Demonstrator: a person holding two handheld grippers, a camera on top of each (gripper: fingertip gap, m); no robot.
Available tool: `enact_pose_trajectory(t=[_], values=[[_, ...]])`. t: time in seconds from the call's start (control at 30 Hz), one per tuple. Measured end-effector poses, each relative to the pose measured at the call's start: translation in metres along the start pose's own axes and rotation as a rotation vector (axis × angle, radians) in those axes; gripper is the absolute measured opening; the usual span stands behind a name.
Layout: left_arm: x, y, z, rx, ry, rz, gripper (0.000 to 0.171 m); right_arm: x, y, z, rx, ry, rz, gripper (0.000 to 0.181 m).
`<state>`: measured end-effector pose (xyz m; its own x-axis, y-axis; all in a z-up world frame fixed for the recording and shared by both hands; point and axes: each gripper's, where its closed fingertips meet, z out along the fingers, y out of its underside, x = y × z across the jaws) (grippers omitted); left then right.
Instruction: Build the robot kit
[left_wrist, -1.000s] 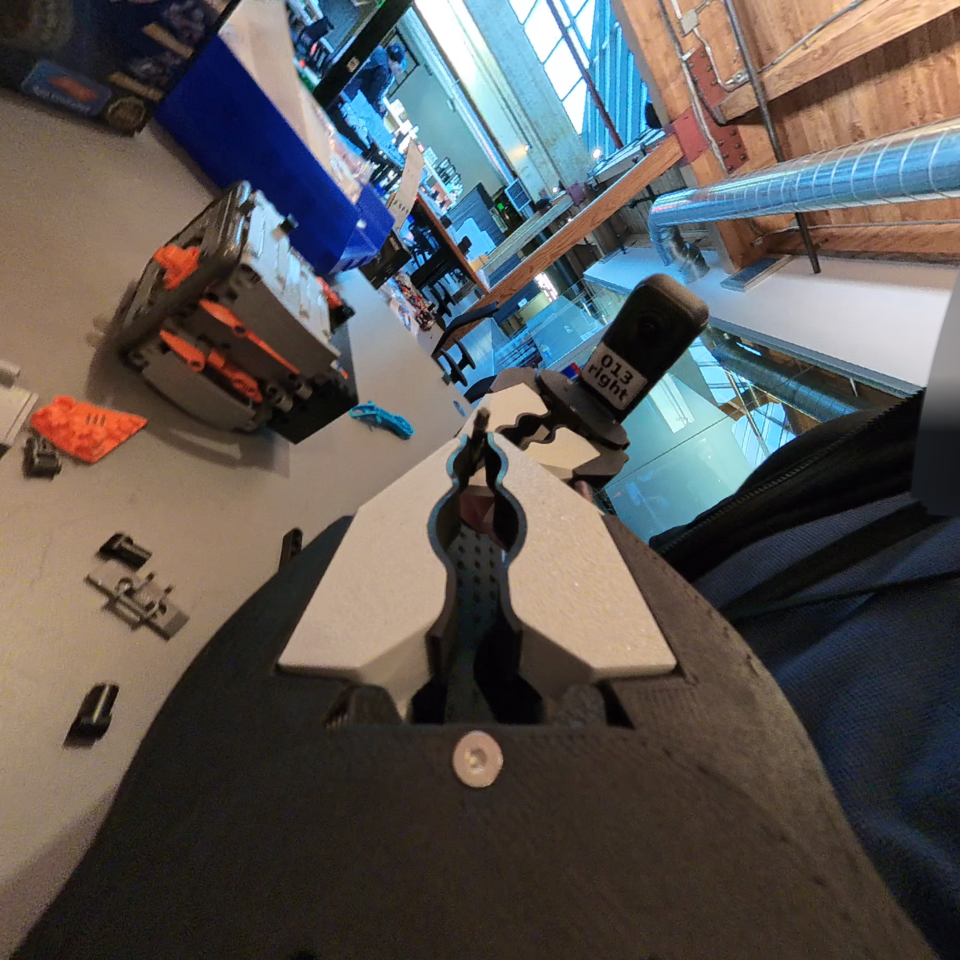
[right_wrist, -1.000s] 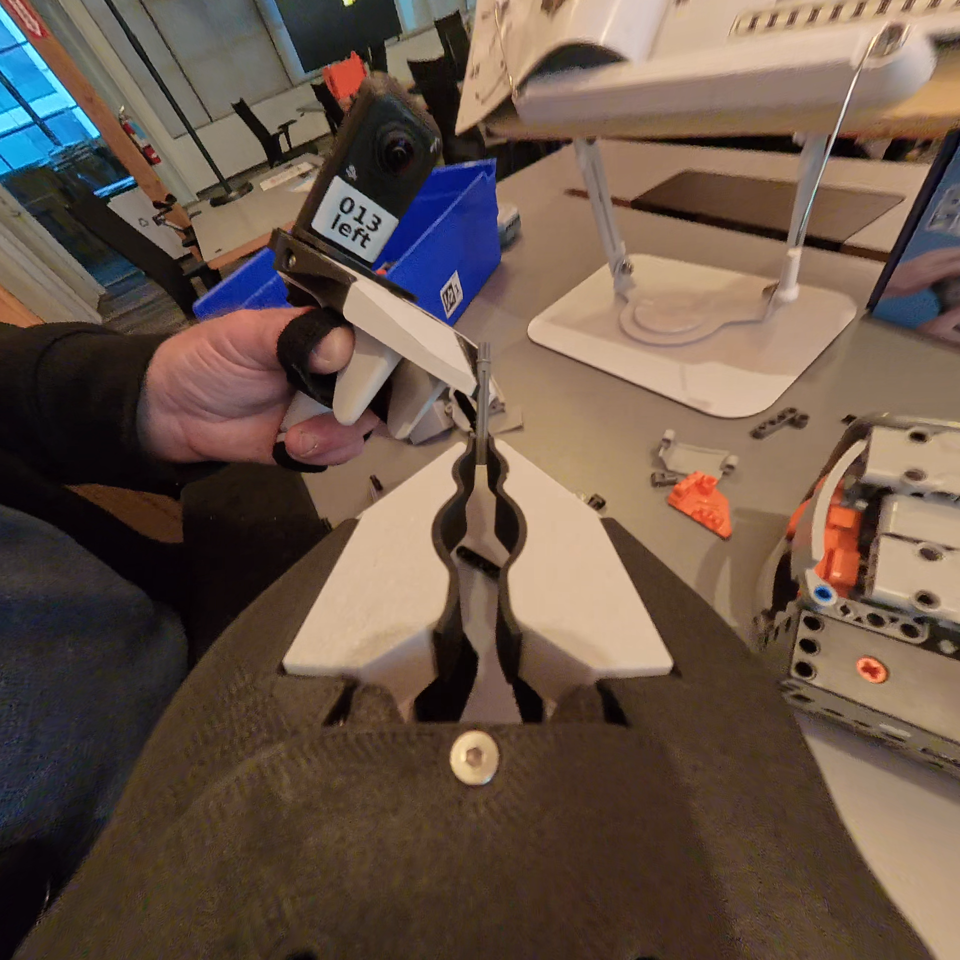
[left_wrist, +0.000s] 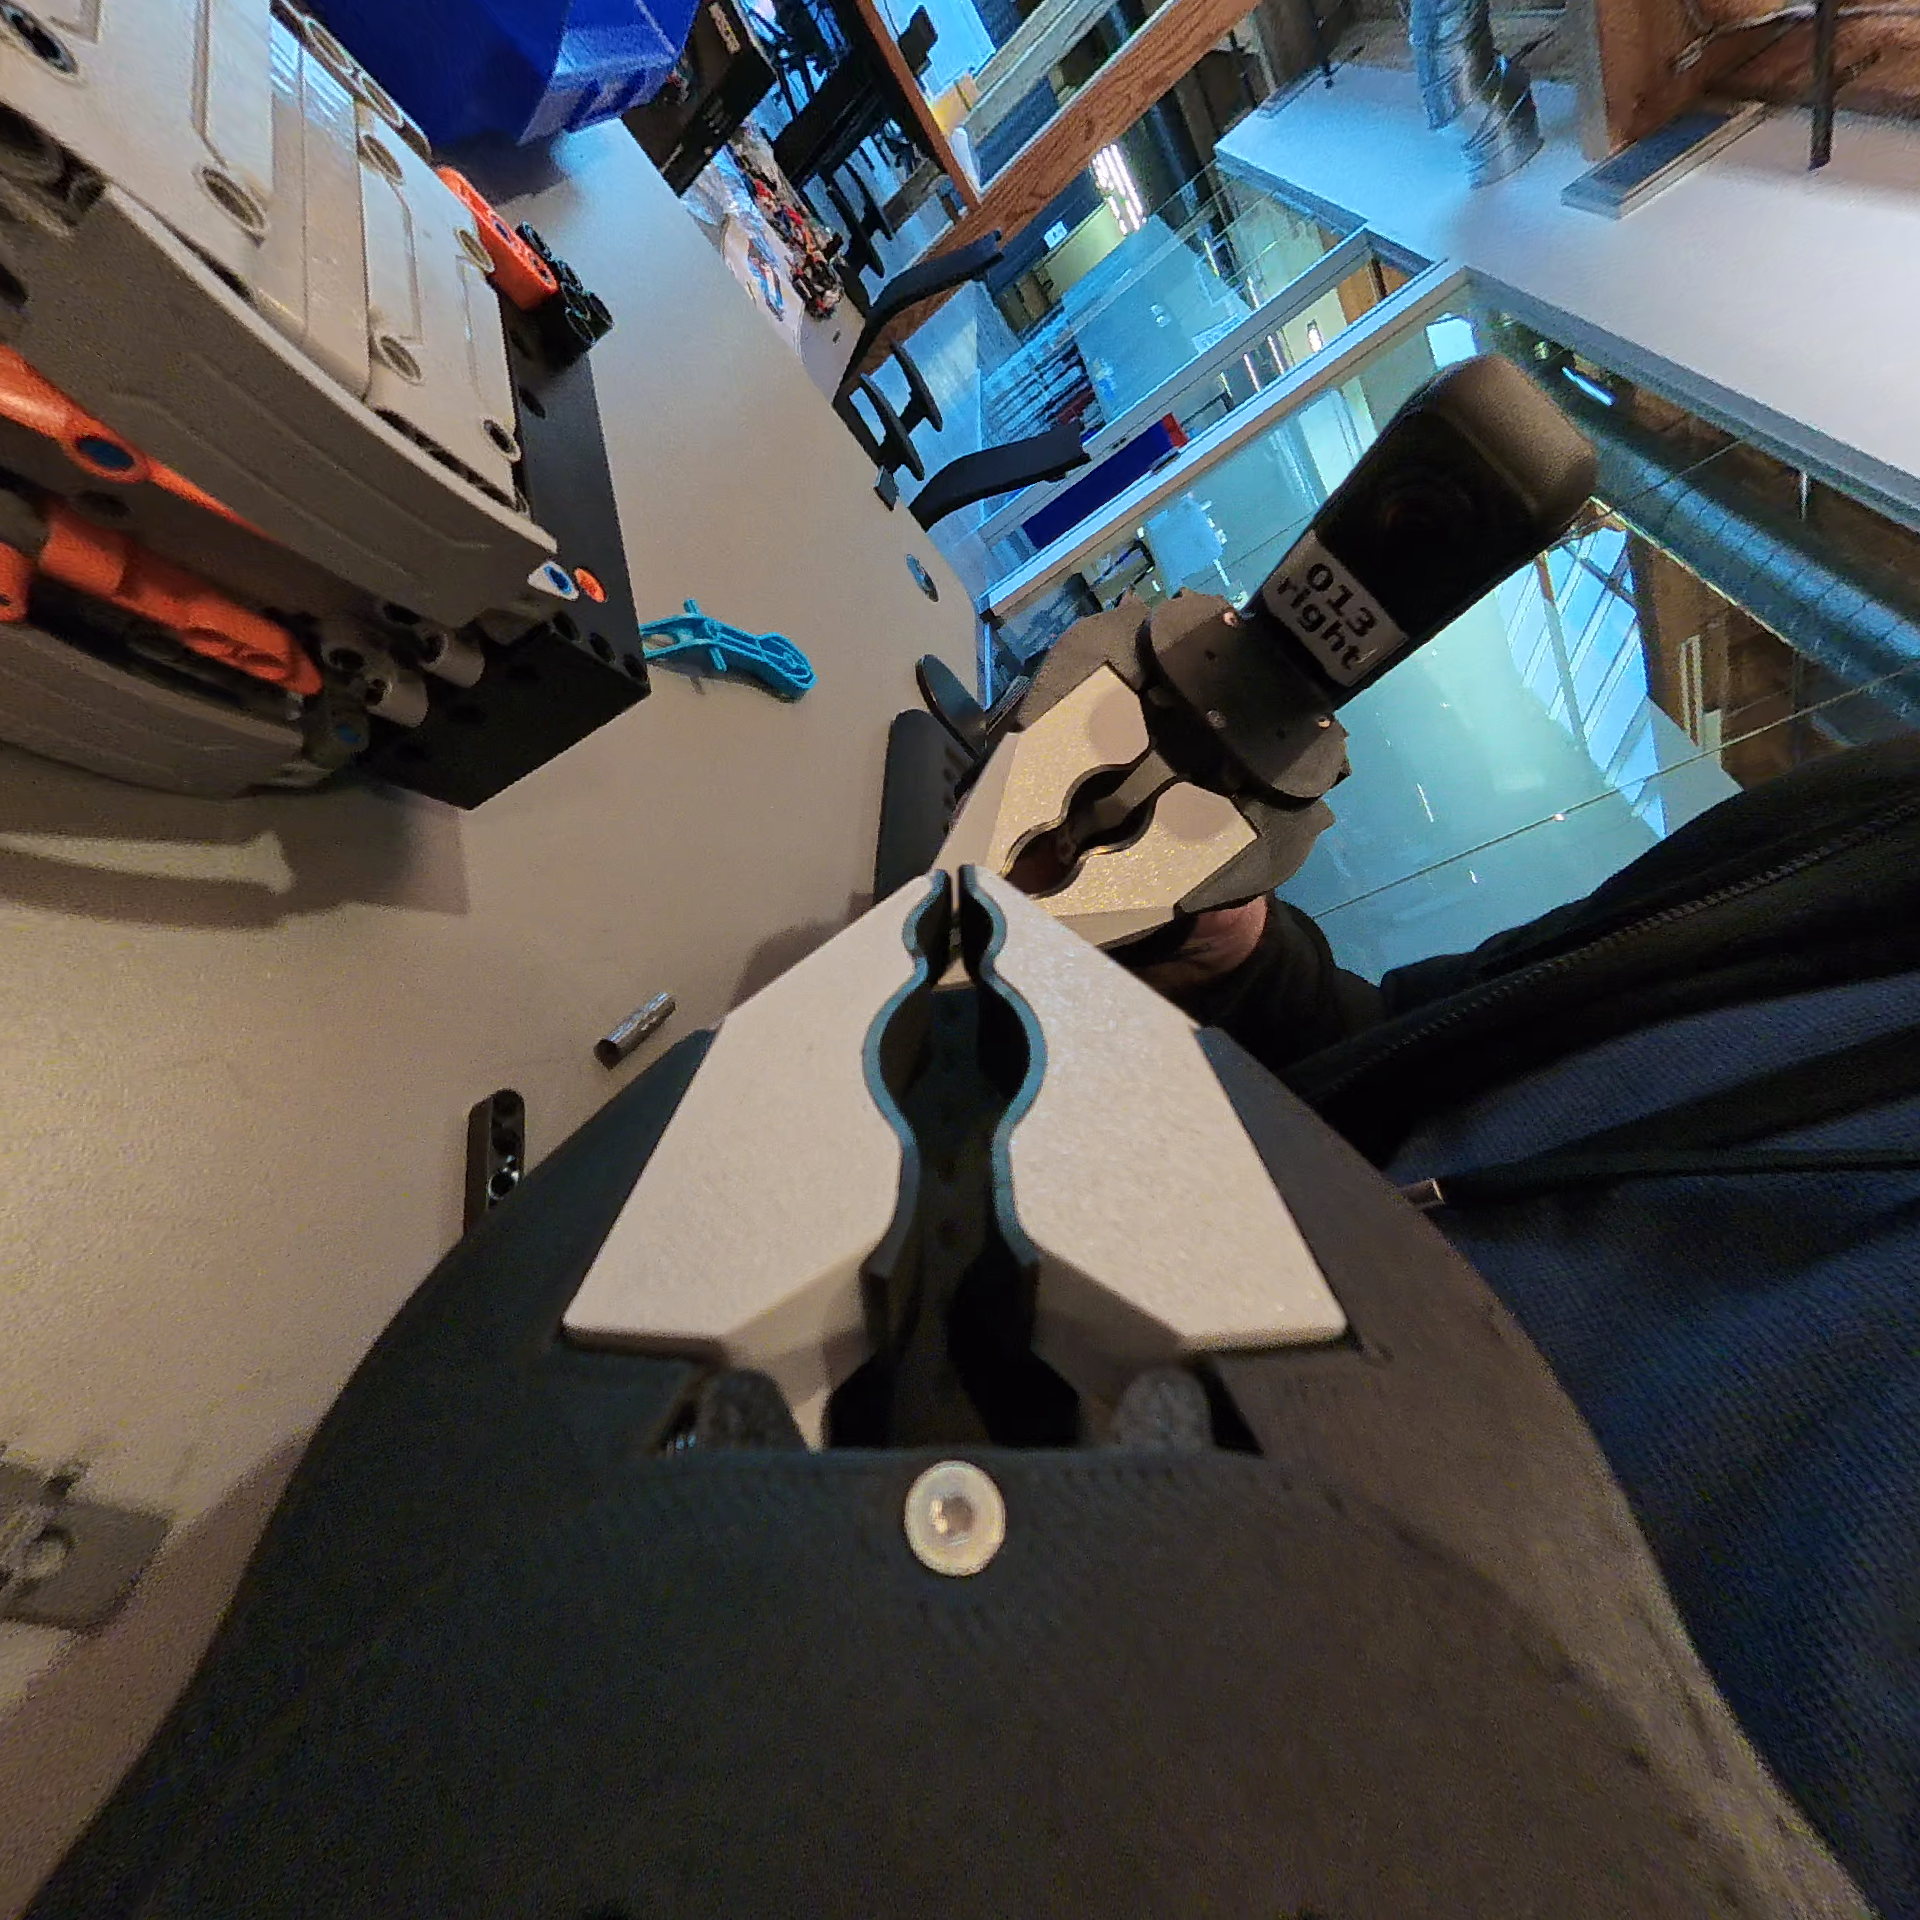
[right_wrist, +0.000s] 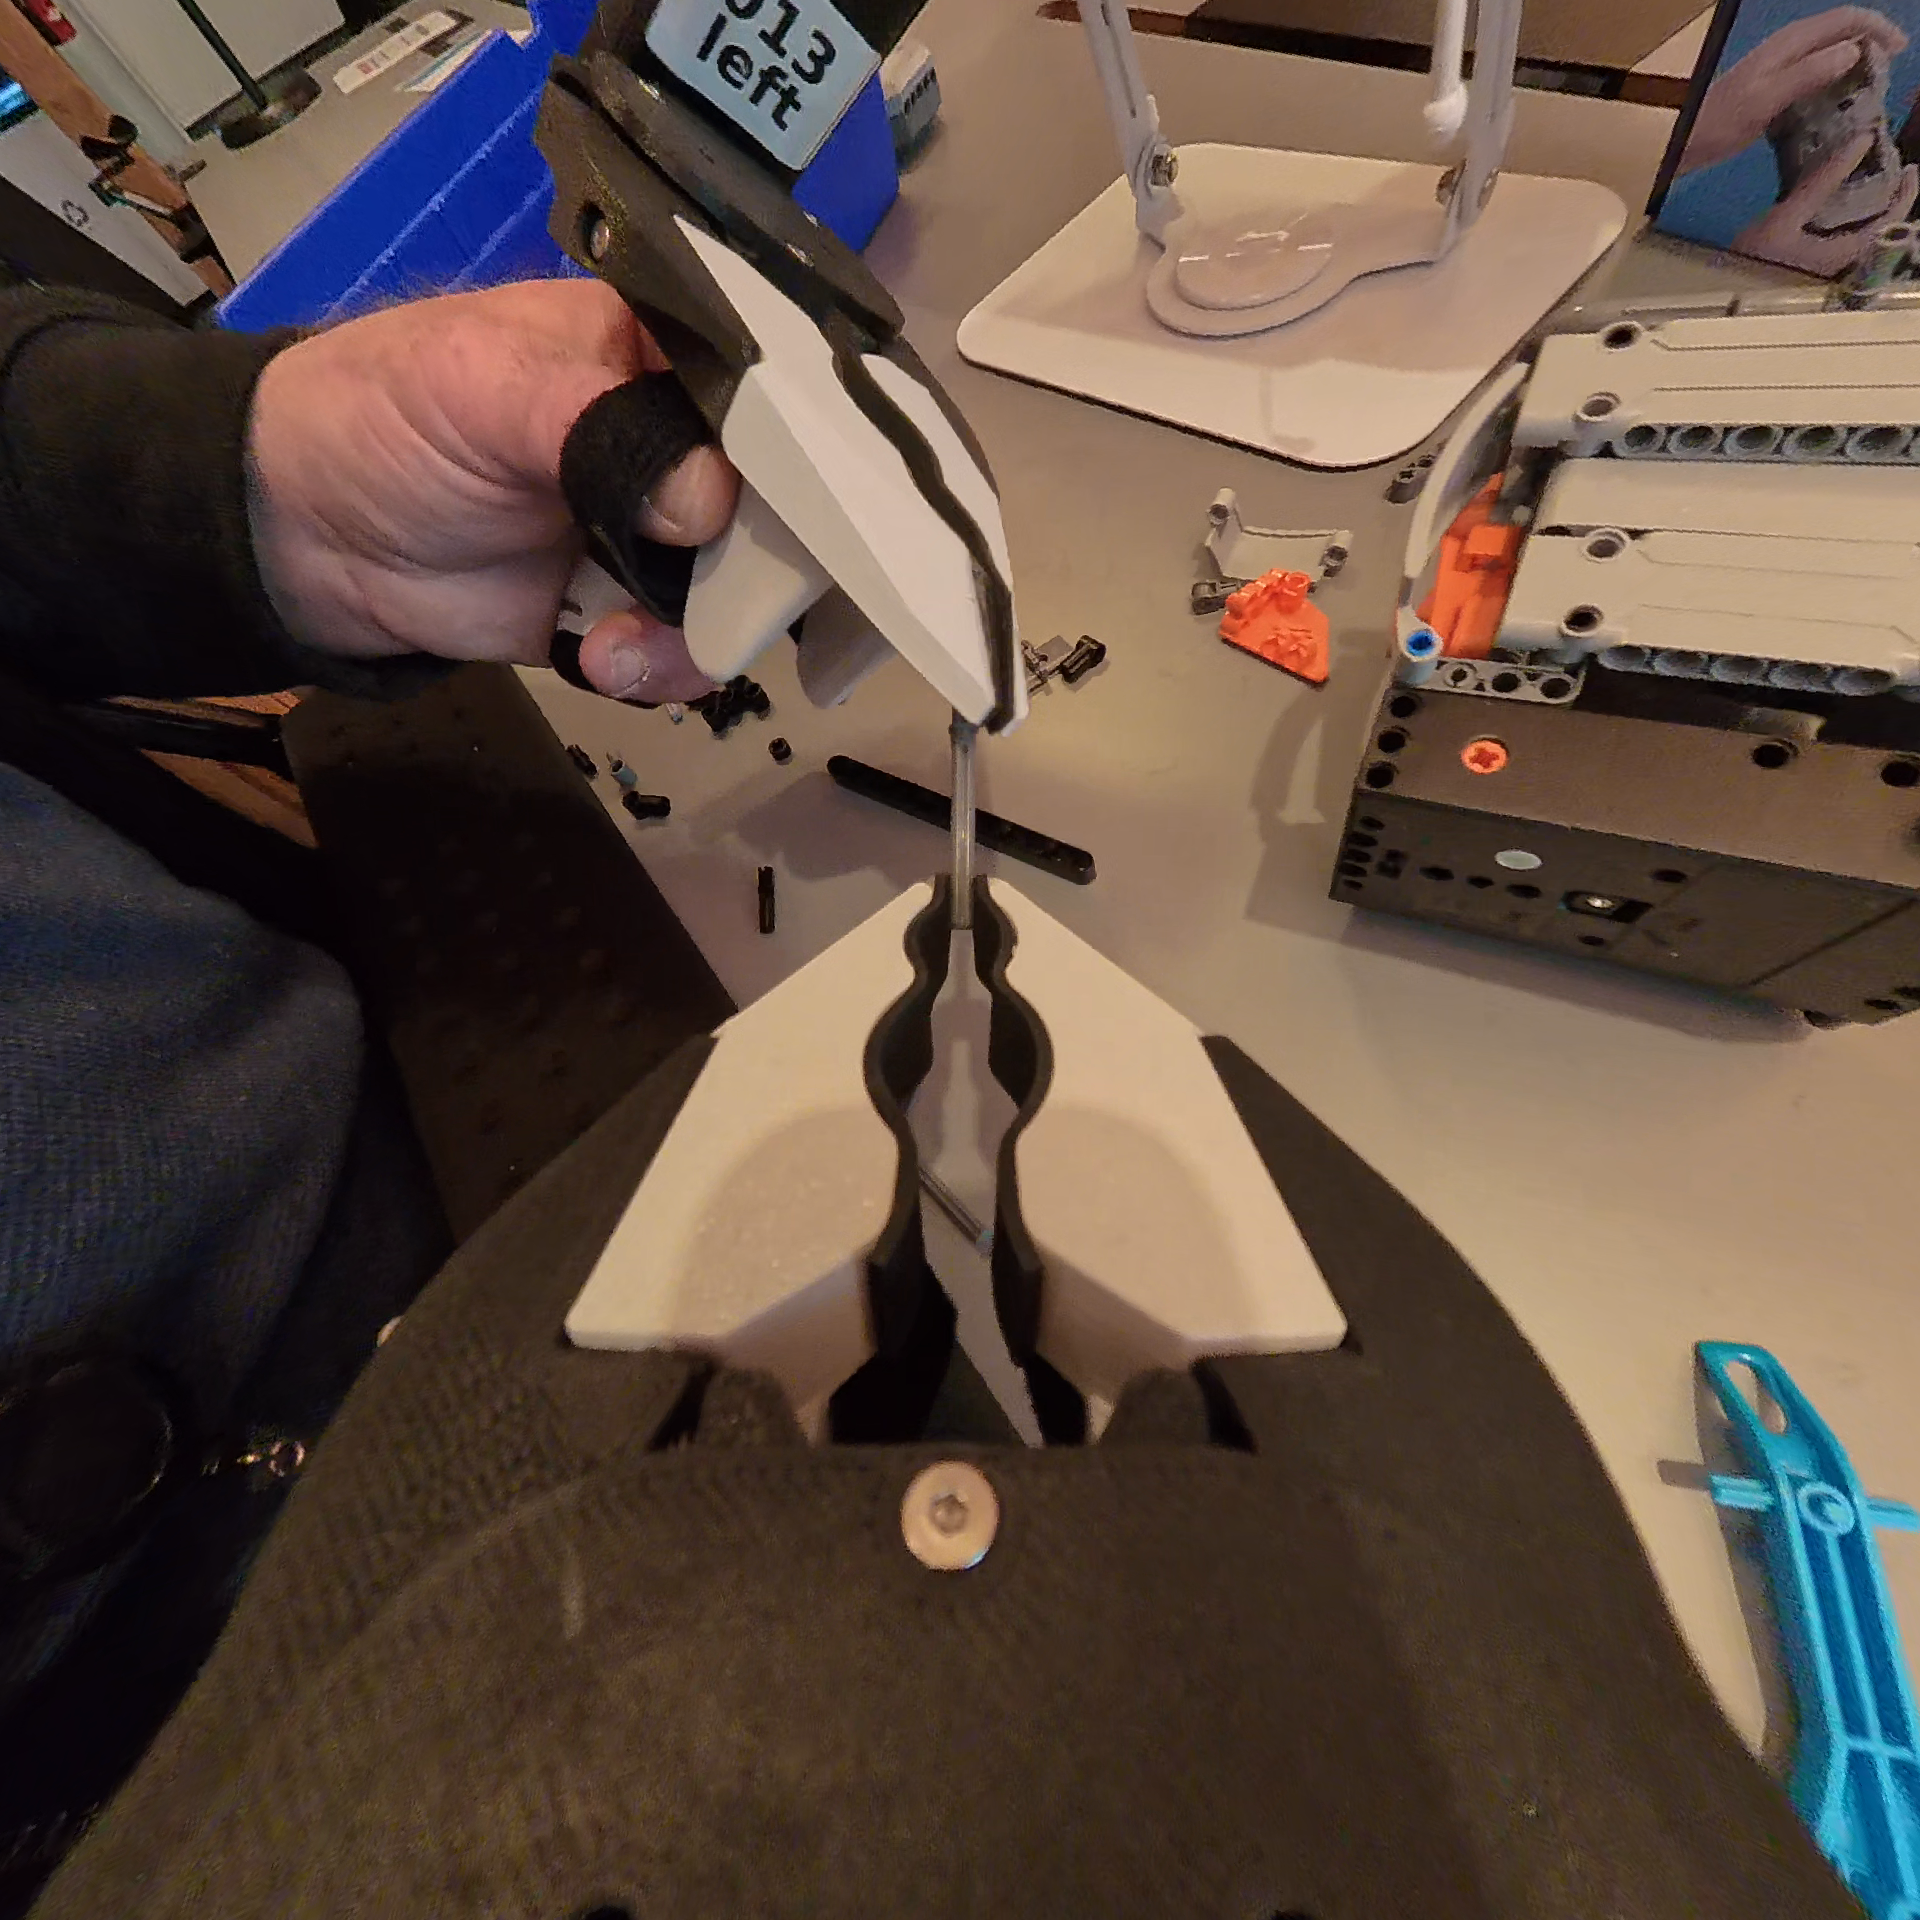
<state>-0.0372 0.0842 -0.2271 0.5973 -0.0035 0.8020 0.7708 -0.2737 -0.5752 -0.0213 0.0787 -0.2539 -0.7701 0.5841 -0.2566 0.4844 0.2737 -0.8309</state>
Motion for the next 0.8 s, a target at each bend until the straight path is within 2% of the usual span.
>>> enact_pose_trajectory(t=[0.13,0.2,0.27,0.37,0.53,0.63,0.7,0.8], values=[[0.002,-0.001,0.001,-0.022,0.014,0.010,0.010,0.004,0.001,-0.009,0.006,0.004,-0.003,0.000],[0.005,0.003,0.006,-0.060,0.025,0.007,0.010,0.004,0.000,-0.012,0.011,0.002,-0.007,0.001],[0.005,0.004,0.009,-0.061,0.019,0.017,0.003,0.005,-0.001,-0.014,0.012,-0.001,-0.015,0.001],[0.003,0.001,0.012,-0.033,0.031,-0.009,0.003,0.008,-0.003,-0.017,0.027,-0.003,-0.008,0.000],[0.010,-0.021,0.012,0.134,0.122,-0.099,0.002,0.018,-0.027,-0.029,0.207,0.003,0.051,0.002],[0.016,-0.034,0.011,0.228,0.186,-0.137,0.002,0.022,-0.042,-0.035,0.320,0.007,0.074,0.011],[0.018,-0.039,0.012,0.271,0.205,-0.153,0.002,0.023,-0.047,-0.036,0.346,0.027,0.044,0.011],[0.021,-0.040,0.014,0.299,0.251,-0.189,0.002,0.022,-0.054,-0.037,0.355,0.071,-0.028,0.003]])
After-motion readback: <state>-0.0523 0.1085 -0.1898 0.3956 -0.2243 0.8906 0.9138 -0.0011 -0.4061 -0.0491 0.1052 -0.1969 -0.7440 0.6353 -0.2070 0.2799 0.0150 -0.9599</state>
